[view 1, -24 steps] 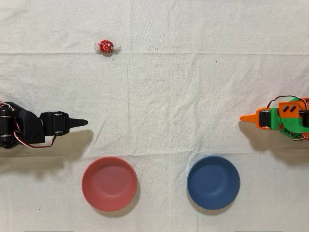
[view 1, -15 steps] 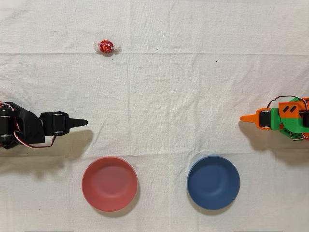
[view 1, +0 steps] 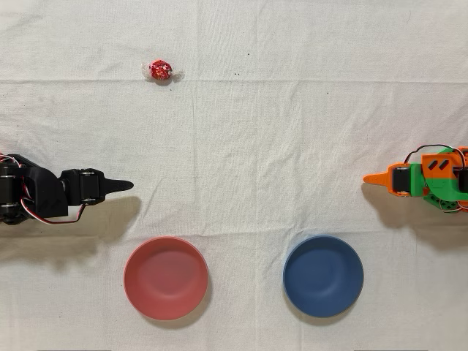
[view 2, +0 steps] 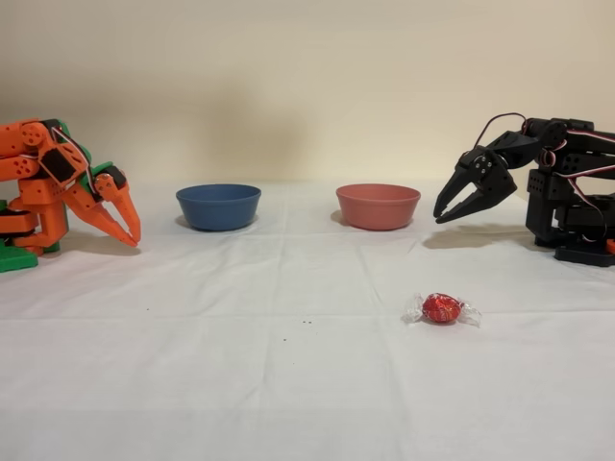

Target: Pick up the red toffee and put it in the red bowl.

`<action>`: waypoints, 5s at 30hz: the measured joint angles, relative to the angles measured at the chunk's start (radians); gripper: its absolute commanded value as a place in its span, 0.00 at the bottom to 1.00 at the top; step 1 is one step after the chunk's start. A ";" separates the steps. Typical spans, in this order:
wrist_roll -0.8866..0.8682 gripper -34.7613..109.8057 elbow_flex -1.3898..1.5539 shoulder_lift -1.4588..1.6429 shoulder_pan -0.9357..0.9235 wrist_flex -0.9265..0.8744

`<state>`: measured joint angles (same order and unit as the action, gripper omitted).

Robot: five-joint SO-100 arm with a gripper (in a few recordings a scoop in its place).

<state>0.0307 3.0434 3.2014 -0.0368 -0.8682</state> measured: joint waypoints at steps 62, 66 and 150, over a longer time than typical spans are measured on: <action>0.095 0.24 -0.874 -0.541 0.066 -0.319; 0.046 0.24 -1.002 -0.696 0.127 -0.385; 0.123 0.47 -1.532 -1.804 0.692 -0.275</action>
<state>0.1534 1.5110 1.3975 0.6550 -1.1428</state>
